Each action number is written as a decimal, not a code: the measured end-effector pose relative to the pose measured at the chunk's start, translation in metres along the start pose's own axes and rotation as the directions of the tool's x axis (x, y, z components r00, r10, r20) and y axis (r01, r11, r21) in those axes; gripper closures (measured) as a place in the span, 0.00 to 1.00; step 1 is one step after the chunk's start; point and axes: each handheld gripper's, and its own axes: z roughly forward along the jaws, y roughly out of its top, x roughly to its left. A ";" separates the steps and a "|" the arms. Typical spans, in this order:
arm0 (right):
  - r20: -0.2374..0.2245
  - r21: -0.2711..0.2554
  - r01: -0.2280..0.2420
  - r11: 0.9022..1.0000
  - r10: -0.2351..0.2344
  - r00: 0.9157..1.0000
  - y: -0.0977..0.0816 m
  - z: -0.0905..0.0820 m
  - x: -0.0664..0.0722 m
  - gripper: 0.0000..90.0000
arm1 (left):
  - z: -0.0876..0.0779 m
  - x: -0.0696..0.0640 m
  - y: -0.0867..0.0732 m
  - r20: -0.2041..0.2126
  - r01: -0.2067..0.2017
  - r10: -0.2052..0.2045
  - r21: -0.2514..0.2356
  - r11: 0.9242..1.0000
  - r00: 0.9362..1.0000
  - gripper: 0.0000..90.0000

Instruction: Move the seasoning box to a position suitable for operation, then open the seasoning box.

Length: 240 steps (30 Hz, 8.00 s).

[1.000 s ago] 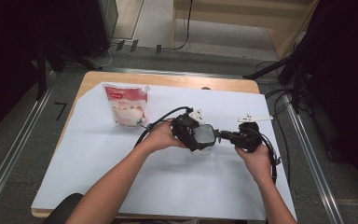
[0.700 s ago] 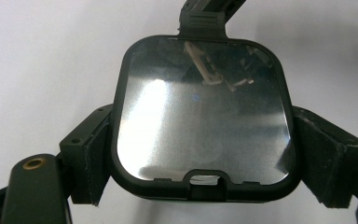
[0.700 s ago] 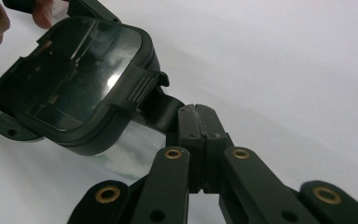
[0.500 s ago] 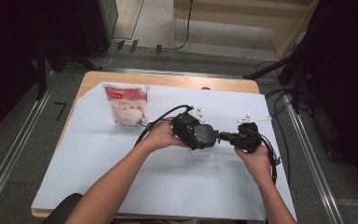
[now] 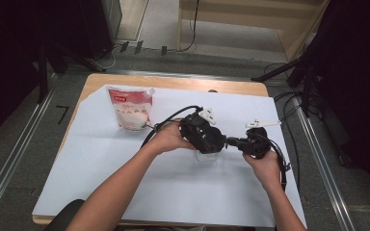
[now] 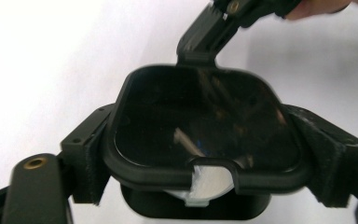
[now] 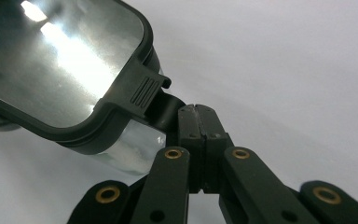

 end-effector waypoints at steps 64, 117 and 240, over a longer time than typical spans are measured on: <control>-0.009 0.000 0.009 1.000 -0.009 1.000 -0.008 -0.006 0.004 1.00 | -0.001 -0.013 0.036 0.162 0.012 -0.020 0.049 0.999 0.987 0.78; -0.036 -0.040 0.031 0.999 -0.033 0.999 -0.030 -0.039 0.022 0.74 | -0.057 -0.002 -0.020 0.157 0.151 -0.150 0.005 0.989 0.976 0.63; -0.056 0.026 0.121 0.992 -0.119 0.991 -0.034 -0.015 0.032 0.56 | -0.196 0.095 -0.164 -0.158 0.414 -0.465 -0.273 0.868 0.871 0.73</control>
